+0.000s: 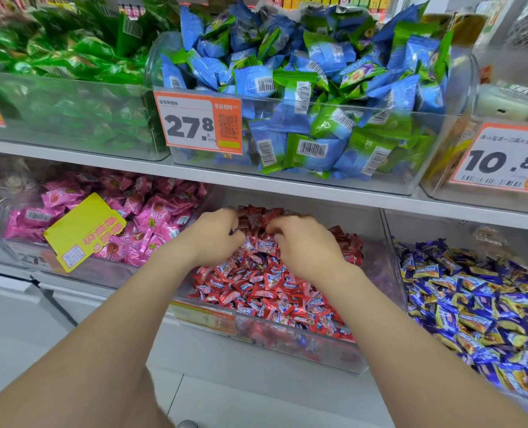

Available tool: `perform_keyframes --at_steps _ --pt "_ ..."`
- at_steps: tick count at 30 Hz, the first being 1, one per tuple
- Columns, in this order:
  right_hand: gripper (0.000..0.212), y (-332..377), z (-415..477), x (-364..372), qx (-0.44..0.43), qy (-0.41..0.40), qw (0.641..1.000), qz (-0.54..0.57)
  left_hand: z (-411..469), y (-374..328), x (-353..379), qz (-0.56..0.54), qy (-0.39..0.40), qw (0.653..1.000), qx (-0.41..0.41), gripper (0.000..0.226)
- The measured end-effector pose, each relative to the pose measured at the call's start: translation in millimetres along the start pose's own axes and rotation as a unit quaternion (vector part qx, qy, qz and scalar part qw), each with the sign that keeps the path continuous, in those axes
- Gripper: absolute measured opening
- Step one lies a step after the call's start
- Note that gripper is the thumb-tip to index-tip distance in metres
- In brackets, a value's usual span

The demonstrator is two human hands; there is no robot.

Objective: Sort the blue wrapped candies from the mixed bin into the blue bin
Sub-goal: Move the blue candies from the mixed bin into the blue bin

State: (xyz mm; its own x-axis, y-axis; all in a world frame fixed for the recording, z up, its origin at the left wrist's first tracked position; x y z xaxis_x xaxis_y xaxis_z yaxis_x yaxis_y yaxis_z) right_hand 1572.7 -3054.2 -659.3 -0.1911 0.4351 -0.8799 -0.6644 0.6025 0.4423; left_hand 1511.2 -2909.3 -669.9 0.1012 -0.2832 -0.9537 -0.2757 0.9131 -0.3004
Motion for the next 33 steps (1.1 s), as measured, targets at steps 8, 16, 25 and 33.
perform_keyframes --at_steps 8,16,25,33 --pt "0.02 -3 18 19 0.011 0.045 0.985 -0.168 9 -8 3 0.022 -0.036 0.999 0.001 0.017" --pt "0.038 -13 1 -18 0.099 0.019 0.972 -0.213 16 -37 30 0.18 0.042 0.98 0.067 0.03" --pt "0.034 -17 9 9 0.086 0.076 0.985 -0.131 12 -22 27 0.264 0.029 0.964 -0.001 0.036" --pt "0.101 -44 10 42 0.114 0.204 0.966 -0.107 19 -29 43 0.221 0.037 0.975 0.003 0.048"
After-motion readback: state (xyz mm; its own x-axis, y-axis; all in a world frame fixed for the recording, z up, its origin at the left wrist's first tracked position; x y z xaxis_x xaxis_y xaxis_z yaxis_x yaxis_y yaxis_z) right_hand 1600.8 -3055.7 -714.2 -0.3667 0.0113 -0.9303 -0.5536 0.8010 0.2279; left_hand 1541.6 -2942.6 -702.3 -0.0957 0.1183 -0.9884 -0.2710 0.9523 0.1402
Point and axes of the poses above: each hand's wrist, its own z-axis towards the middle knuckle, its own x-axis out of the palm, y = z × x, the point moved 10 cm from there along z, towards the middle knuckle, and after that the axes turned 11 degrees about z, right-handed, at the moved point
